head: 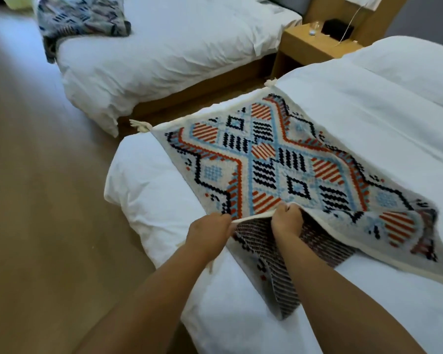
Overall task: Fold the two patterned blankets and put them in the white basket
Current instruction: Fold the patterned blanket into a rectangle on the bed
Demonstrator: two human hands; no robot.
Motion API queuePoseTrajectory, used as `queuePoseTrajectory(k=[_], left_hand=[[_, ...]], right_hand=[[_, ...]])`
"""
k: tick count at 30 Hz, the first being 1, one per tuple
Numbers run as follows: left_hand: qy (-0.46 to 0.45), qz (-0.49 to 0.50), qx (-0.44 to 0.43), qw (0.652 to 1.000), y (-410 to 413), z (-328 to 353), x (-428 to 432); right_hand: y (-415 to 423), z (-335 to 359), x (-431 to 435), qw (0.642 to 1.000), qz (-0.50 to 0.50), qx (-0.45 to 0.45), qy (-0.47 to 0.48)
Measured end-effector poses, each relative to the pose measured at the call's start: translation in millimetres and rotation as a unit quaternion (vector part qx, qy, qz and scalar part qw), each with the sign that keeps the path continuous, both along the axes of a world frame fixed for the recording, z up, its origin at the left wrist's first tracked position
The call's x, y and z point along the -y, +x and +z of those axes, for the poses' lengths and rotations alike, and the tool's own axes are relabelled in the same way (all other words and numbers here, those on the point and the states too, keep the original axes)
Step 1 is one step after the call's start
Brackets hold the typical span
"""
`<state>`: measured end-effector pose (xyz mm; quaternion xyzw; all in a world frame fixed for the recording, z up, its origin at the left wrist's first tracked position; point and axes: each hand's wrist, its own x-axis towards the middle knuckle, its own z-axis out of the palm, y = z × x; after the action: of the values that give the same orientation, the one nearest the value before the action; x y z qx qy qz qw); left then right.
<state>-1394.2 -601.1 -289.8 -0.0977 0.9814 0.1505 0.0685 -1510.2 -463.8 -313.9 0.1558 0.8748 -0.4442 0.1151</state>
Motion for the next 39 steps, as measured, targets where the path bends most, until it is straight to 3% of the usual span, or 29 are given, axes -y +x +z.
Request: queuePoseTrajectory(k=[7, 16, 22, 34, 39], left_hand=[[-0.005, -0.038, -0.015, 0.999, -49.1, -4.8, 152.2], [-0.002, -0.065, 0.067, 0.996, -128.8, -14.1, 328.4], [-0.060, -0.097, 0.111, 0.987, -199.8, -40.8, 419.3], [-0.099, -0.201, 0.193, 0.955, -299.2, -112.8, 535.8], [-0.094, -0.308, 0.187, 0.928, -328.4, -150.7, 555.7]], right_hand=[[-49.0, -9.8, 129.9, 0.999, -0.010, -0.003, 0.035], [-106.1, -4.3, 288.7, 0.997, 0.038, 0.004, 0.072], [-166.2, -37.0, 376.6, 0.998, 0.031, 0.011, 0.057], [-245.5, -98.3, 485.6, 0.990, 0.023, 0.065, 0.119], [-258.9, -124.4, 513.6, 0.979, -0.002, 0.101, 0.177]])
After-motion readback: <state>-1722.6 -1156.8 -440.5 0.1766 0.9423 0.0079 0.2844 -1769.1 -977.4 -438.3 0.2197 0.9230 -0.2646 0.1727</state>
